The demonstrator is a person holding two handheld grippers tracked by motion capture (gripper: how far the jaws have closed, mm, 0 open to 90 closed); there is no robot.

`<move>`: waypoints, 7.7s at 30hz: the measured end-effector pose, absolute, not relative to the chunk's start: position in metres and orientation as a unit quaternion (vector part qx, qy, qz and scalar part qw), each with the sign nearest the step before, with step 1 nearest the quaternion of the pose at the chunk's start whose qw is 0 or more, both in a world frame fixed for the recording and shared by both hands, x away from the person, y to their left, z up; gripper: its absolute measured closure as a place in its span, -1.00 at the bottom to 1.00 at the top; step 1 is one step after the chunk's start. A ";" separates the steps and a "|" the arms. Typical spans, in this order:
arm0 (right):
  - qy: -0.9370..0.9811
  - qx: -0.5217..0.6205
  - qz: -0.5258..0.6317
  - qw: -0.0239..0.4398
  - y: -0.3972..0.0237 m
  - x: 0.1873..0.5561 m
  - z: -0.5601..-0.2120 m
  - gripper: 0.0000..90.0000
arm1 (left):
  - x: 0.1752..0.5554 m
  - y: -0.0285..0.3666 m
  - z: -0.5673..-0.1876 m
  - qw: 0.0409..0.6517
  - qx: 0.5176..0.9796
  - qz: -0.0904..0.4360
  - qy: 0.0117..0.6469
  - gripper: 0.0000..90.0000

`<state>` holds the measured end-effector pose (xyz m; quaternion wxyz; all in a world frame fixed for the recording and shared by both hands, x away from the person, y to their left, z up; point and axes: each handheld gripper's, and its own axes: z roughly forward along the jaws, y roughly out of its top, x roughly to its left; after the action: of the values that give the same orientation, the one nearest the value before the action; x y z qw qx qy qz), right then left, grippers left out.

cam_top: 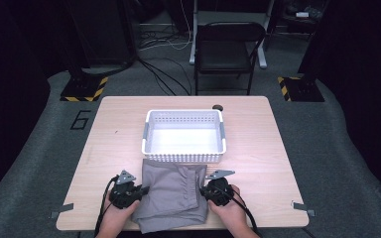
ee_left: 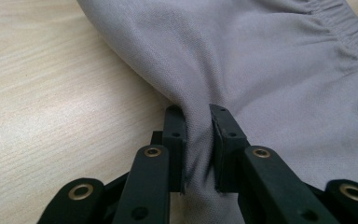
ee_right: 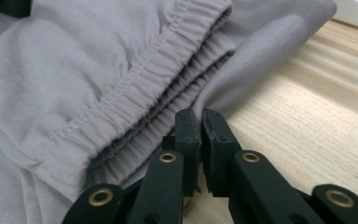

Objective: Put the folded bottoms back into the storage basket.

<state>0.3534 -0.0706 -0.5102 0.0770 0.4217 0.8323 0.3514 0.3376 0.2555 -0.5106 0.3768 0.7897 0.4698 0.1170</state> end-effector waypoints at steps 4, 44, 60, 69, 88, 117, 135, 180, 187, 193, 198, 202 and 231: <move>0.827 0.427 0.357 0.073 -0.072 0.353 -0.506 0.91 | 0.337 0.254 -0.509 0.379 0.789 0.120 0.469 0.78; 0.816 0.423 0.392 0.041 -0.080 0.346 -0.475 0.96 | 0.323 0.259 -0.474 0.410 0.764 0.103 0.487 0.81; 0.812 0.420 0.403 0.043 -0.084 0.346 -0.458 0.96 | 0.319 0.256 -0.462 0.409 0.768 0.102 0.481 0.81; 0.812 0.414 0.410 0.044 -0.083 0.347 -0.442 0.96 | 0.323 0.255 -0.452 0.417 0.762 0.101 0.484 0.81; 0.819 0.399 0.410 0.042 -0.090 0.348 -0.410 0.97 | 0.321 0.248 -0.416 0.426 0.770 0.098 0.464 0.82; 0.822 0.392 0.409 0.053 -0.096 0.377 -0.367 0.98 | 0.353 0.242 -0.373 0.433 0.774 0.104 0.451 0.82; 0.818 0.401 0.404 0.076 -0.099 0.408 -0.334 0.98 | 0.388 0.236 -0.345 0.438 0.773 0.119 0.442 0.81; 0.801 0.436 0.392 0.122 -0.100 0.496 -0.328 0.98 | 0.491 0.227 -0.352 0.443 0.763 0.114 0.457 0.81; 0.802 0.436 0.390 0.122 -0.098 0.502 -0.332 0.98 | 0.499 0.225 -0.358 0.439 0.765 0.115 0.457 0.81; 0.800 0.442 0.387 0.121 -0.097 0.507 -0.334 0.98 | 0.504 0.225 -0.362 0.438 0.764 0.114 0.460 0.81; 0.800 0.444 0.384 0.127 -0.098 0.512 -0.337 0.98 | 0.507 0.224 -0.365 0.438 0.764 0.115 0.459 0.81; 0.798 0.445 0.386 0.128 -0.097 0.515 -0.340 0.98 | 0.511 0.225 -0.368 0.434 0.765 0.114 0.462 0.81; 0.801 0.462 0.356 0.133 -0.087 0.531 -0.365 0.98 | 0.528 0.221 -0.397 0.413 0.760 0.109 0.490 0.81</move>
<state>0.5306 -0.0868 -0.3653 0.1325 0.4624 0.8011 0.3562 0.5278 0.2210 -0.3966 0.4132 0.7597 0.4901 0.1090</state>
